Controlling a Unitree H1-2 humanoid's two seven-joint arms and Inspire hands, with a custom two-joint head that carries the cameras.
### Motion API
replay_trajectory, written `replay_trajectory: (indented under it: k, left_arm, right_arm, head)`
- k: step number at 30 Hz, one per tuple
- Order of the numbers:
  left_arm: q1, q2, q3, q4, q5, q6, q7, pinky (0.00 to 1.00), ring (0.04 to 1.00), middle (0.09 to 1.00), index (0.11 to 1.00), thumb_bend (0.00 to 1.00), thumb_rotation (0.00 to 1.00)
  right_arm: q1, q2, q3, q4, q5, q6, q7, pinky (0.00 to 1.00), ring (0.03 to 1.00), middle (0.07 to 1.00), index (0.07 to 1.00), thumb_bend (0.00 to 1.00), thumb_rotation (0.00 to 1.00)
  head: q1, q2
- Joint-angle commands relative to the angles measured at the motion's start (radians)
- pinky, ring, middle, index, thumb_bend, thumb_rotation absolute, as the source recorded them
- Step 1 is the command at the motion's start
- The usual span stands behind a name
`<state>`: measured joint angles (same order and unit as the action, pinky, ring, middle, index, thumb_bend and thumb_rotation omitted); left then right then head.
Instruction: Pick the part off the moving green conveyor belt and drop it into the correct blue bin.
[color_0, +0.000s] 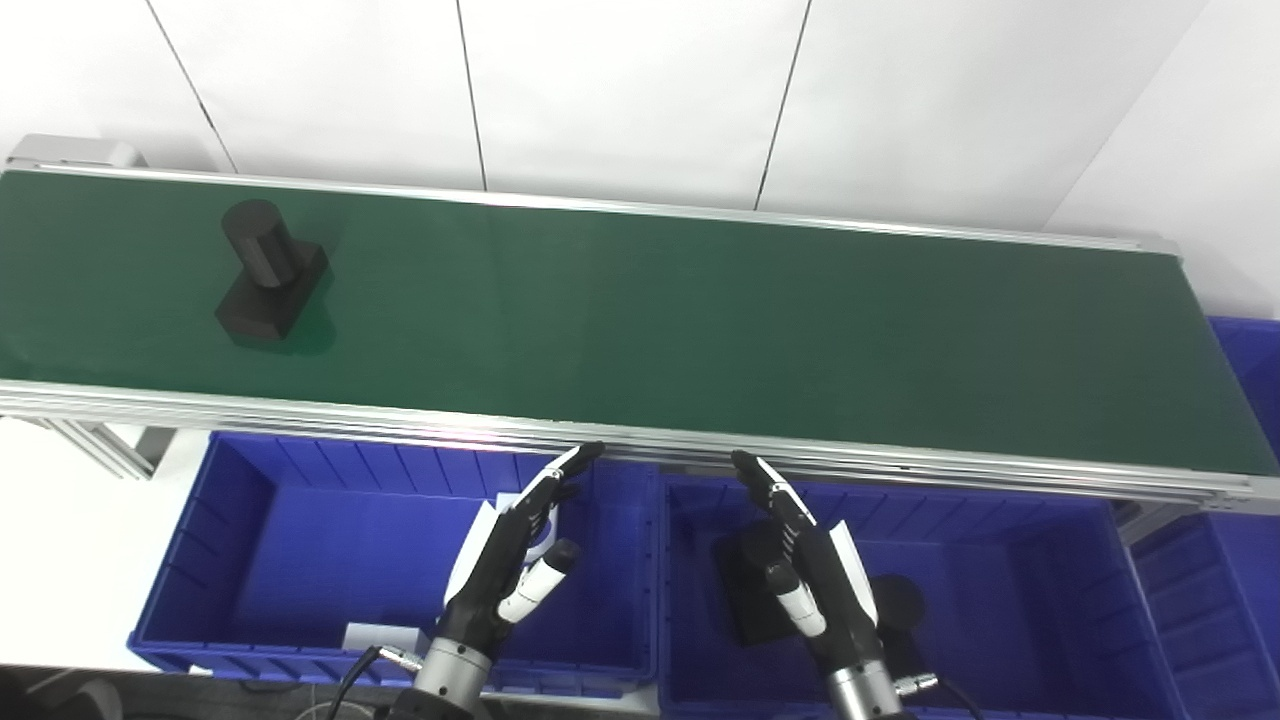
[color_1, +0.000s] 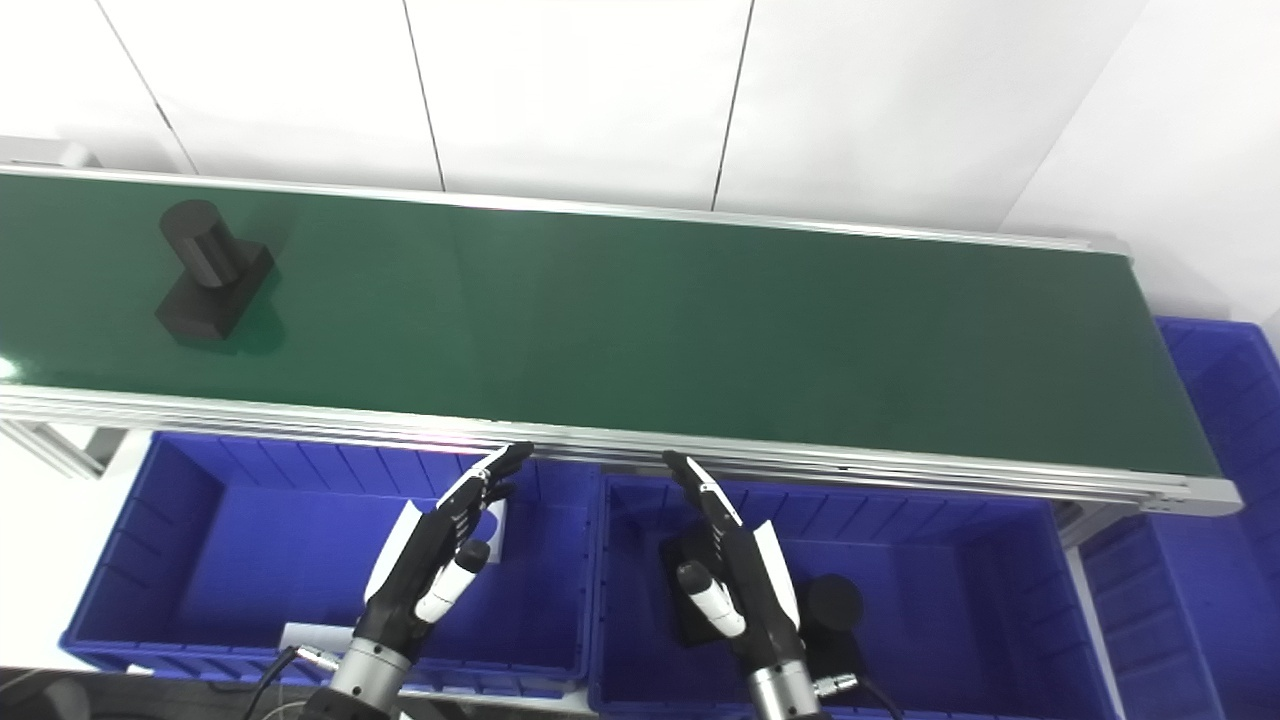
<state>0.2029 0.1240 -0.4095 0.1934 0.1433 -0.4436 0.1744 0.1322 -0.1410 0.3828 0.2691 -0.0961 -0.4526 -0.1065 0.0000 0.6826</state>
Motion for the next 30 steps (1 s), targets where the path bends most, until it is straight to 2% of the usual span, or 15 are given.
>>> replay_trajectory:
  k: [1, 7, 8, 9, 10, 13, 14, 17, 18, 23, 30]
  left_arm:
    - [-0.010, 0.000, -0.002, -0.018, 0.004, -0.026, 0.014, 0.89, 0.923, 0.917, 0.875, 0.77, 1.00]
    - [-0.018, -0.005, -0.018, 0.016, 0.028, -0.026, 0.043, 0.90, 0.916, 0.910, 0.871, 0.81, 1.00]
    - [-0.021, -0.007, -0.024, 0.027, 0.029, -0.026, 0.052, 0.90, 0.916, 0.909, 0.870, 0.82, 1.00]
    - [-0.023, -0.008, -0.028, 0.034, 0.029, -0.026, 0.058, 0.90, 0.914, 0.908, 0.867, 0.82, 1.00]
    - [-0.028, -0.008, -0.036, 0.045, 0.027, -0.026, 0.066, 0.90, 0.913, 0.906, 0.865, 0.82, 1.00]
    - [-0.037, -0.008, -0.054, 0.071, 0.022, -0.026, 0.086, 0.89, 0.913, 0.907, 0.856, 0.83, 1.00]
    - [-0.041, -0.007, -0.059, 0.080, 0.022, -0.026, 0.093, 0.89, 0.913, 0.907, 0.855, 0.83, 1.00]
    - [-0.051, -0.005, -0.073, 0.099, 0.023, -0.026, 0.111, 0.87, 0.905, 0.901, 0.847, 0.83, 1.00]
    - [-0.057, -0.005, -0.078, 0.112, 0.021, -0.026, 0.118, 0.86, 0.904, 0.900, 0.846, 0.83, 1.00]
    - [-0.077, -0.004, -0.097, 0.151, 0.012, -0.026, 0.154, 0.81, 0.878, 0.879, 0.819, 0.84, 1.00]
    - [-0.094, 0.000, -0.113, 0.173, 0.014, -0.026, 0.184, 0.77, 0.862, 0.872, 0.809, 0.87, 1.00]
  right_arm:
    - [-0.017, 0.000, 0.001, -0.012, 0.009, -0.017, -0.010, 0.92, 0.924, 0.920, 0.899, 0.88, 1.00]
    - [-0.025, -0.008, 0.006, 0.025, 0.012, -0.017, -0.012, 0.93, 0.924, 0.919, 0.903, 0.89, 1.00]
    - [-0.026, -0.010, 0.006, 0.034, 0.015, -0.017, -0.010, 0.93, 0.924, 0.919, 0.903, 0.89, 1.00]
    - [-0.028, -0.012, 0.007, 0.040, 0.017, -0.017, -0.008, 0.93, 0.926, 0.920, 0.903, 0.89, 1.00]
    - [-0.030, -0.014, 0.008, 0.048, 0.018, -0.017, -0.009, 0.93, 0.927, 0.921, 0.903, 0.89, 1.00]
    - [-0.036, -0.018, 0.013, 0.068, 0.016, -0.017, -0.018, 0.93, 0.931, 0.923, 0.904, 0.89, 1.00]
    - [-0.039, -0.019, 0.015, 0.077, 0.015, -0.017, -0.022, 0.93, 0.931, 0.923, 0.905, 0.89, 1.00]
    - [-0.046, -0.022, 0.022, 0.094, 0.013, -0.017, -0.033, 0.94, 0.935, 0.925, 0.907, 0.89, 1.00]
    - [-0.049, -0.021, 0.026, 0.104, 0.013, -0.017, -0.038, 0.94, 0.936, 0.925, 0.907, 0.89, 1.00]
    - [-0.070, -0.023, 0.046, 0.144, 0.012, -0.017, -0.064, 0.94, 0.938, 0.922, 0.902, 0.87, 1.00]
    - [-0.089, -0.027, 0.069, 0.177, 0.012, -0.017, -0.093, 0.93, 0.937, 0.922, 0.897, 0.89, 1.00]
  head:
    - [0.006, -0.009]
    - [0.061, -0.061]
    - [0.083, -0.081]
    - [0.083, -0.081]
    - [0.106, -0.108]
    - [0.124, -0.130]
    - [0.139, -0.153]
    - [0.144, -0.165]
    - [0.148, -0.191]
    - [0.146, -0.225]
    - [0.147, -0.241]
